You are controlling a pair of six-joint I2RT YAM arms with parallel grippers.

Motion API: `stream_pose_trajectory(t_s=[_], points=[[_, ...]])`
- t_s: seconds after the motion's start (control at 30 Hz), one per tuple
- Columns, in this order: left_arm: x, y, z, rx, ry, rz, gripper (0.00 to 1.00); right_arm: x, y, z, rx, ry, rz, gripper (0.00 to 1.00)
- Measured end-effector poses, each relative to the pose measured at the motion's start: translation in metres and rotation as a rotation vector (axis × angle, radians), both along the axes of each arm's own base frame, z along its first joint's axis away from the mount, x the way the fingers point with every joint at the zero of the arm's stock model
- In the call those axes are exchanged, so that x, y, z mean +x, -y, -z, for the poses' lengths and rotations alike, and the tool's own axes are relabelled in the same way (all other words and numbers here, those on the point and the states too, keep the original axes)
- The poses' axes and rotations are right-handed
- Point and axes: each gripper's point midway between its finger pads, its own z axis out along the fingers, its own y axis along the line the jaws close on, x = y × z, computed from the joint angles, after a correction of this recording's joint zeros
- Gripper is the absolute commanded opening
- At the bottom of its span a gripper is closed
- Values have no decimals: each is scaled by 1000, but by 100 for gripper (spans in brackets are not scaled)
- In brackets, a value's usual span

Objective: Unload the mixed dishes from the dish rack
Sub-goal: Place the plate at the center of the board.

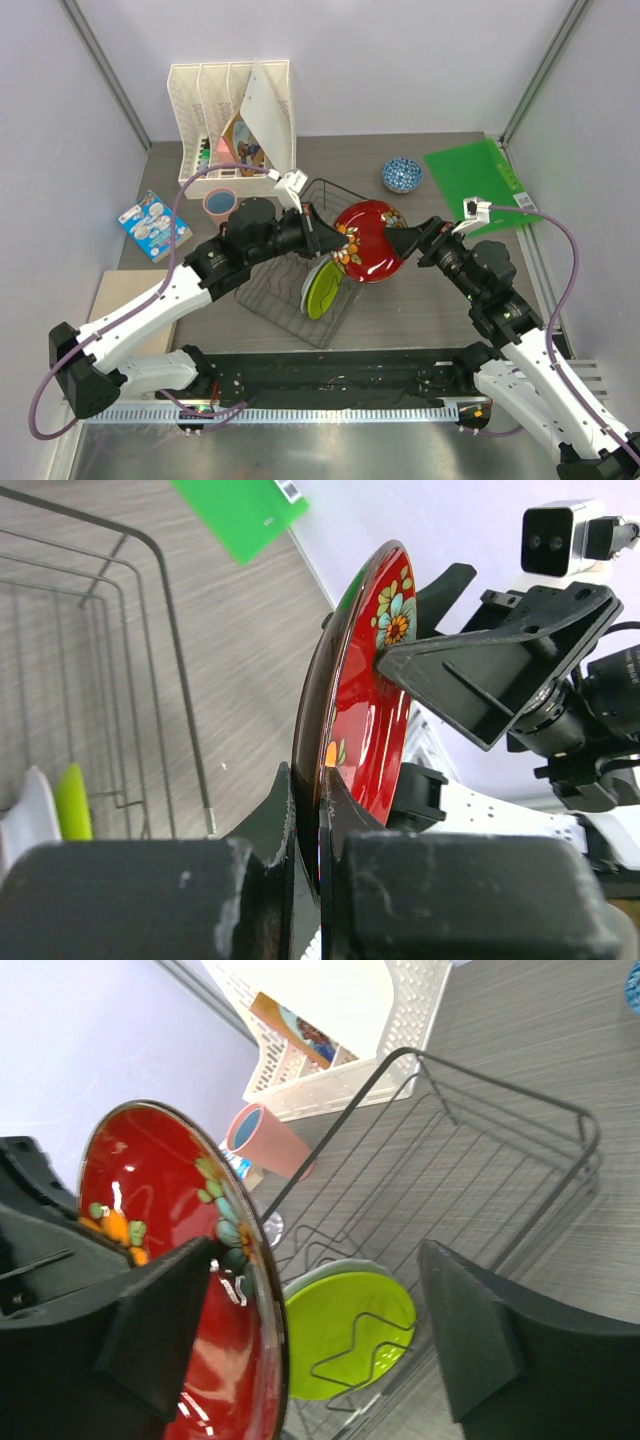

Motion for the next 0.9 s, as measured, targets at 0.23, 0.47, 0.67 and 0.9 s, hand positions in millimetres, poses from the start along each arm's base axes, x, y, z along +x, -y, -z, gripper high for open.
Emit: stream_pose_trajectory(t_s=[0.23, 0.47, 0.67, 0.9], points=[[0, 2, 9, -8, -26, 7, 0, -1, -10, -9, 25, 22, -50, 7], [5, -2, -3, -67, -41, -11, 26, -3, -13, -30, 93, 78, -74, 1], [18, -6, 0, -31, 7, -38, 100, -6, -12, -19, 62, 53, -76, 1], [60, -57, -25, -22, 117, -283, 100, 4, 15, 20, -65, -78, 79, 1]])
